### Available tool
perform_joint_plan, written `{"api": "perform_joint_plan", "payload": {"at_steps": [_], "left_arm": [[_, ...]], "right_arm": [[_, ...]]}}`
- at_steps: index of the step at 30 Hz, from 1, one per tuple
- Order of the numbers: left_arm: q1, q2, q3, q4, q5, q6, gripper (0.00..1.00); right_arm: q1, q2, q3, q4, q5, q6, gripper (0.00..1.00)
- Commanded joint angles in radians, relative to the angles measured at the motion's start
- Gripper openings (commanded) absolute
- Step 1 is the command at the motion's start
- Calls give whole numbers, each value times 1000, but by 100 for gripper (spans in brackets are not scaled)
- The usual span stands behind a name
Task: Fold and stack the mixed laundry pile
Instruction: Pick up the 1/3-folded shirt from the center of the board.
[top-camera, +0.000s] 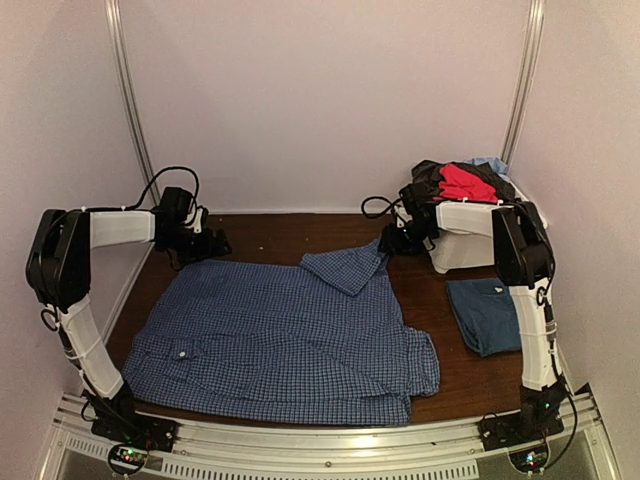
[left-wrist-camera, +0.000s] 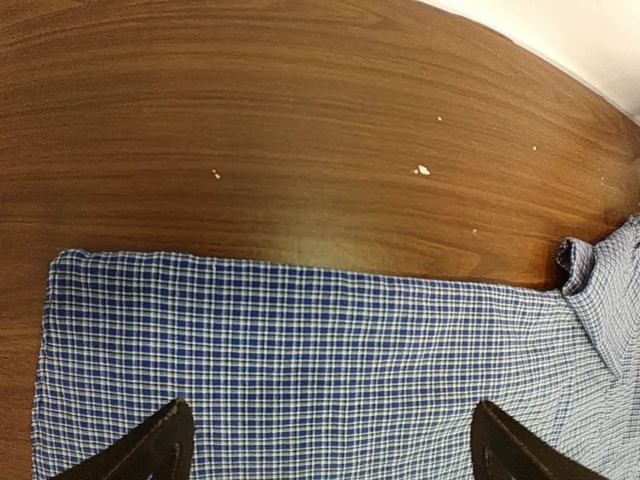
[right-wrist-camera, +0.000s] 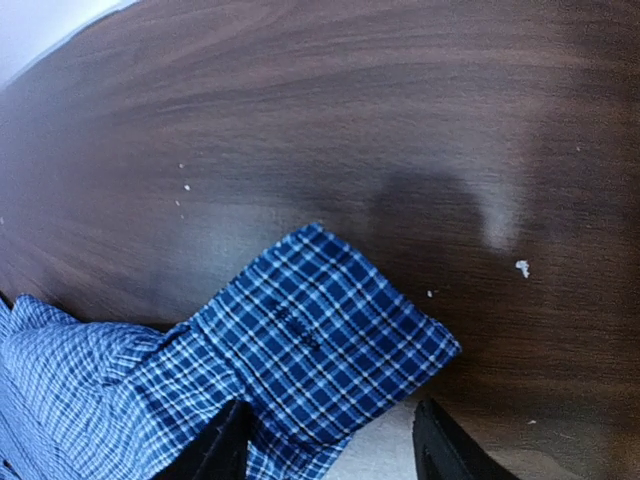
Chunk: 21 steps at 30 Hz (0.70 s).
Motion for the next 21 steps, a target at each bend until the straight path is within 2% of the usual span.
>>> {"api": "perform_joint_plan", "payload": {"at_steps": [1,8,12,17,21], "left_arm": [[2,-6,6,29,-13,-2,98],[2,-4,4,22,-22,-1,98],[2,-10,7,19,-25,-4,98],[5,-46,-7,20,-59,-28,98],[16,-100,-38,48,-56,-51,98]], "right_arm": [[-7,15,20,101,-86,54,50],[-11,2,80,158,-107,16,1],[2,-59,86,236,-196,-47,0],[97,-140,105,231,-295,-284,0],[181,-200,35,201,-354,-455,0]]}}
